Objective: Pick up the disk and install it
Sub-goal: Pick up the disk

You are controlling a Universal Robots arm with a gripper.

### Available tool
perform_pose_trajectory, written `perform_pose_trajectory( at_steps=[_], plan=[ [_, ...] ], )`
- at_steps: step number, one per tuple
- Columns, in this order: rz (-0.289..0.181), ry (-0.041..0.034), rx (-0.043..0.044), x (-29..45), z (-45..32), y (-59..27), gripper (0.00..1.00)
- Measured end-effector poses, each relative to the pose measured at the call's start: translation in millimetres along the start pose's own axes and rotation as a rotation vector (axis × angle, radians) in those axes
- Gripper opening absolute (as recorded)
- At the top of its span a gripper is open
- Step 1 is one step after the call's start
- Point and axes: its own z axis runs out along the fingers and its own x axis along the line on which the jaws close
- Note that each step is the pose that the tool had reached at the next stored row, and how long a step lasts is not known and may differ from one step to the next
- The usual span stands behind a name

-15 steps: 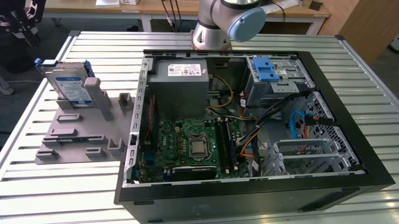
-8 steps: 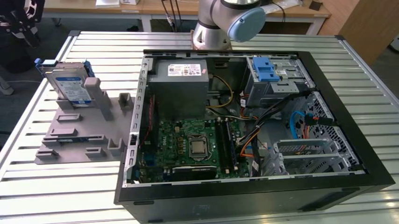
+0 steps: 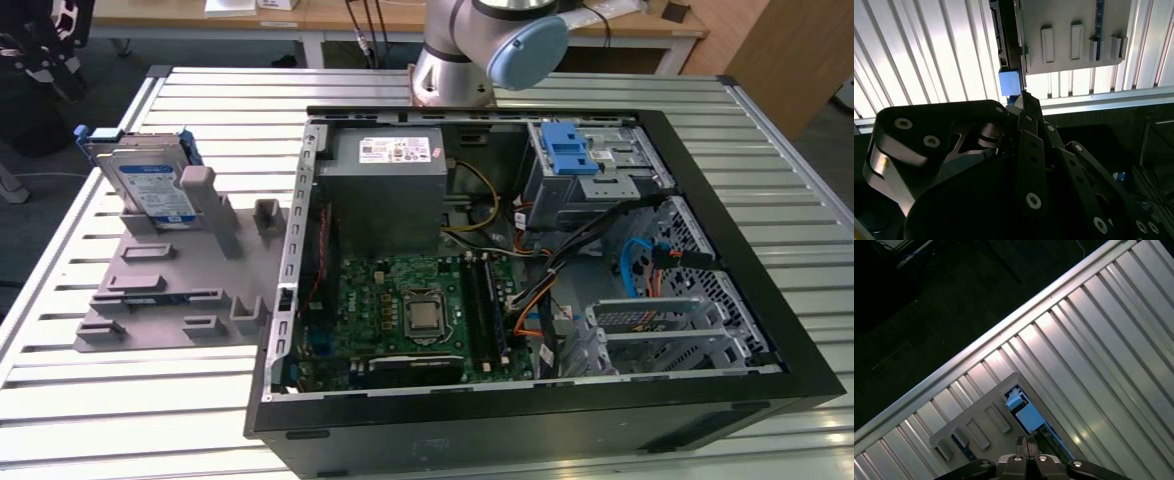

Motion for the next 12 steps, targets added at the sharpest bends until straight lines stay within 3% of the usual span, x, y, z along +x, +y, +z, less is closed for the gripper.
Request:
perform_pose_trajectory(
  at_steps=[12],
  plan=[
    [-0.055, 0.0006, 0.0000, 0.0, 0.0, 0.0, 0.11]
  ],
)
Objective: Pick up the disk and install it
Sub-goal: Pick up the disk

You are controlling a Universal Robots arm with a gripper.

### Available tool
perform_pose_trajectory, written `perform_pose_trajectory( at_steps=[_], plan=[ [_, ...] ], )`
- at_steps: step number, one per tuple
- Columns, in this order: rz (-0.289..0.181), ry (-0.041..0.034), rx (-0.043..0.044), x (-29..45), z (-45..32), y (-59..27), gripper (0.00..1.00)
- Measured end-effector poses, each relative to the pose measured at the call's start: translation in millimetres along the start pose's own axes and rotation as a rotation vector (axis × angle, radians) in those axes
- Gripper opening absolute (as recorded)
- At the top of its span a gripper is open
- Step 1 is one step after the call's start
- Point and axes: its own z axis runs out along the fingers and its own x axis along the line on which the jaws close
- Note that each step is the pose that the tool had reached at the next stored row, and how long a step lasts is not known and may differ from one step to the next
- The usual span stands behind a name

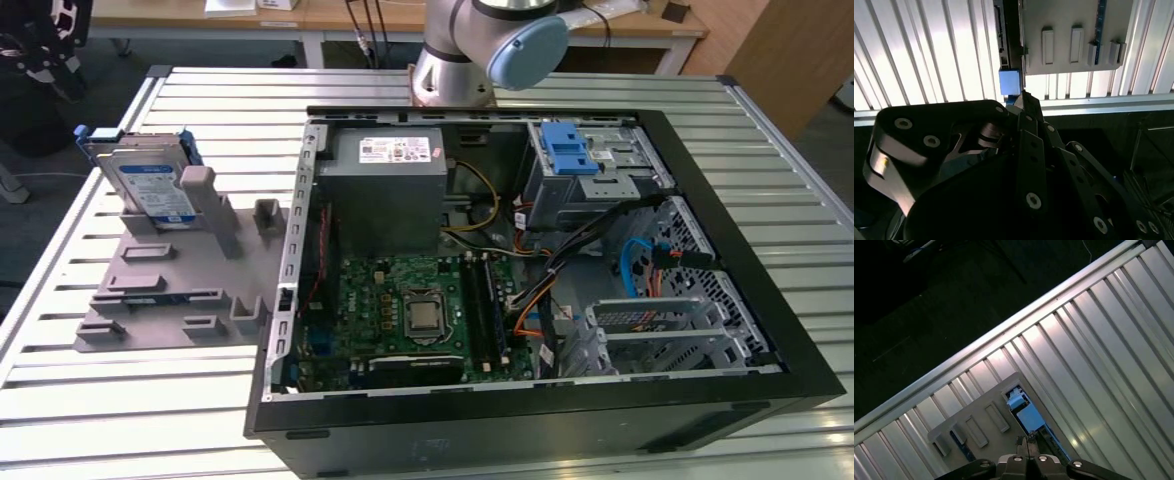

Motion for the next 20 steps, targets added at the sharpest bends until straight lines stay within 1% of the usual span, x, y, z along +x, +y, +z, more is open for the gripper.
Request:
perform_pose_trajectory(
  at_steps=[9, 20],
  plan=[
    [-0.048, 0.0012, -0.0008, 0.0, 0.0, 0.0, 0.11],
    [-0.120, 0.0028, -0.0020, 0.0, 0.0, 0.0, 0.11]
  ],
)
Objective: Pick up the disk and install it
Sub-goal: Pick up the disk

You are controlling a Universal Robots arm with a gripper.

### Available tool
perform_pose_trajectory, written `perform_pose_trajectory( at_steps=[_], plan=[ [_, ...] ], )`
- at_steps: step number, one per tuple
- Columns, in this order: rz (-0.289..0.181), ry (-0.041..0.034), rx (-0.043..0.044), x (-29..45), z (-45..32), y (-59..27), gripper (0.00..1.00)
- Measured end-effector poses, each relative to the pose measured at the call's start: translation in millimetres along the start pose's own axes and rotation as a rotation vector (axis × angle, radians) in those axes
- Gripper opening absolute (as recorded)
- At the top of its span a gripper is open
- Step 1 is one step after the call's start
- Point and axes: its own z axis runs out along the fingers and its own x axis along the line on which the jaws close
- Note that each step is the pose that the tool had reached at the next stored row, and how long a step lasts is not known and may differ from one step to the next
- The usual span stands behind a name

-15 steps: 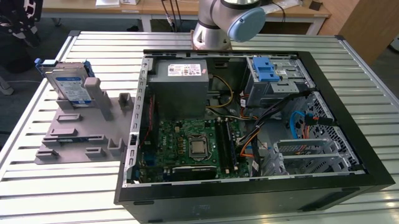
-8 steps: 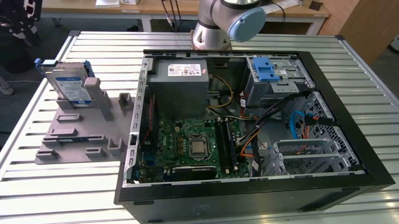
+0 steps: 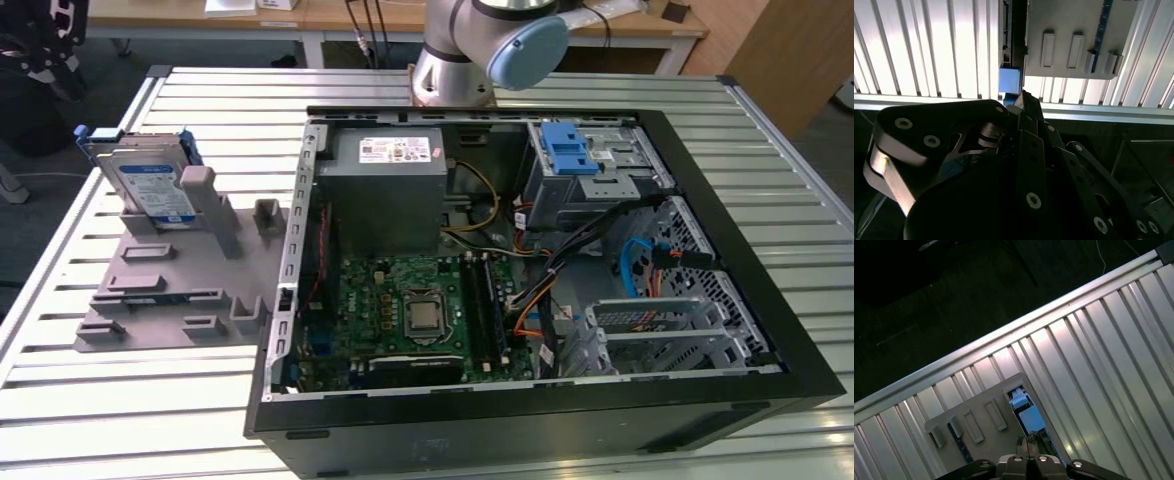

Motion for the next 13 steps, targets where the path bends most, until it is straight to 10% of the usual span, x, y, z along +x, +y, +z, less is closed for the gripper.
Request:
perform_pose_trajectory(
  at_steps=[13],
  plan=[
    [-0.085, 0.0020, -0.0015, 0.0, 0.0, 0.0, 0.11]
  ],
)
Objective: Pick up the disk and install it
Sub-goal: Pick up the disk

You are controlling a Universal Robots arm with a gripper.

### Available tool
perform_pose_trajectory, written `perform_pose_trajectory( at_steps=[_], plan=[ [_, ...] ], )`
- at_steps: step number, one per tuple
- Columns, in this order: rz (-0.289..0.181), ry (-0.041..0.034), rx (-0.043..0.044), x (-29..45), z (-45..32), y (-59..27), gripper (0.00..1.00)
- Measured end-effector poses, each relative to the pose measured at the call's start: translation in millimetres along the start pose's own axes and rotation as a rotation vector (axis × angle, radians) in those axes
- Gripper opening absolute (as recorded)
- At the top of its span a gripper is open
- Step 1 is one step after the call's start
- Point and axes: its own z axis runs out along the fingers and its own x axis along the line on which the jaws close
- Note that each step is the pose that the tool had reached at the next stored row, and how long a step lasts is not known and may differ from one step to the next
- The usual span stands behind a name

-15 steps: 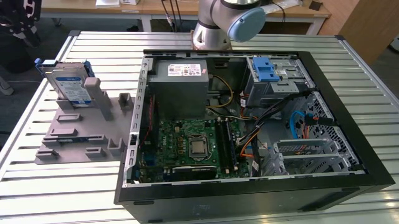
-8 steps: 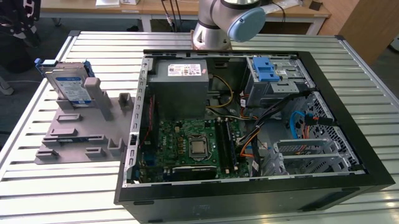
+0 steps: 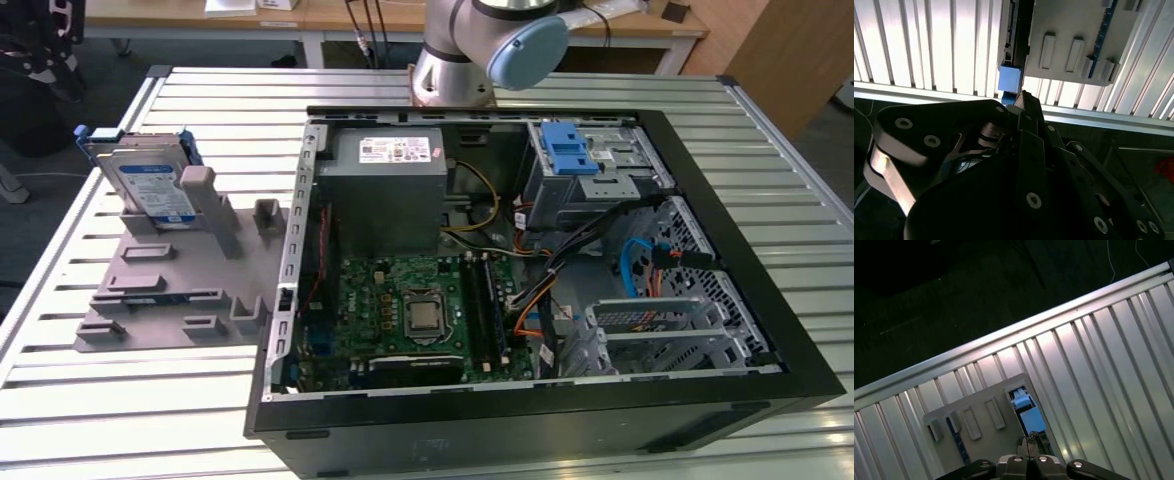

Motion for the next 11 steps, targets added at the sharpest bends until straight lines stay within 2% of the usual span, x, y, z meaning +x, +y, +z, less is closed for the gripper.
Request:
perform_pose_trajectory(
  at_steps=[11],
  plan=[
    [-0.081, 0.0017, -0.0008, 0.0, 0.0, 0.0, 0.11]
  ],
)
